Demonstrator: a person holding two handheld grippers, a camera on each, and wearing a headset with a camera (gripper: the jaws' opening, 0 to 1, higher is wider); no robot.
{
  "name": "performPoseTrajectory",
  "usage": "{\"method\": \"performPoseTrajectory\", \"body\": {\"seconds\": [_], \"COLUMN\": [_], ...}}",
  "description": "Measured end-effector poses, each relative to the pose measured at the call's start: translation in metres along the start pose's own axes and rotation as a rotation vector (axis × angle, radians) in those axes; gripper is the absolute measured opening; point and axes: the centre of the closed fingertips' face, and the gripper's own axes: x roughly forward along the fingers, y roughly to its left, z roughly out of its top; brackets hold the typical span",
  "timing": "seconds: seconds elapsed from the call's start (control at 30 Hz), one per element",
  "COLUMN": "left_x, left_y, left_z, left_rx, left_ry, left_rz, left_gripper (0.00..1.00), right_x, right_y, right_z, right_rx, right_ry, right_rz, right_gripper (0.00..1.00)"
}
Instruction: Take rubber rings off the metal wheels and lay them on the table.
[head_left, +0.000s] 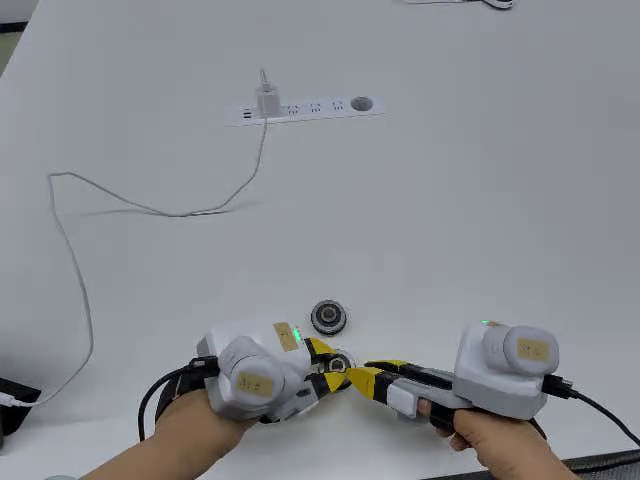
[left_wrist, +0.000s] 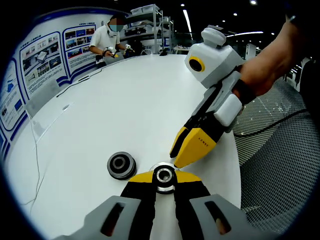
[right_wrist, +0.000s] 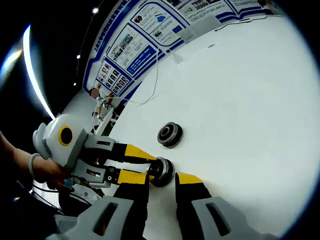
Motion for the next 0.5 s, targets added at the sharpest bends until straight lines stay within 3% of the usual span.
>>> {"method": "performPoseTrajectory", "body": {"seconds": [0.5], "left_x": [-0.0006], "left_y": [-0.0001], "left_z": [0.0010], "left_rx": [0.000], "left_ry": [-0.009], "left_rz": [-0.002], "left_gripper": [0.13], "right_x": [0.0062], "right_y": [-0.0014], "right_z": [-0.0016], "right_rx": [0.173], "right_ry": [0.014], "right_rz": [0.021], "right_gripper": [0.20]}}
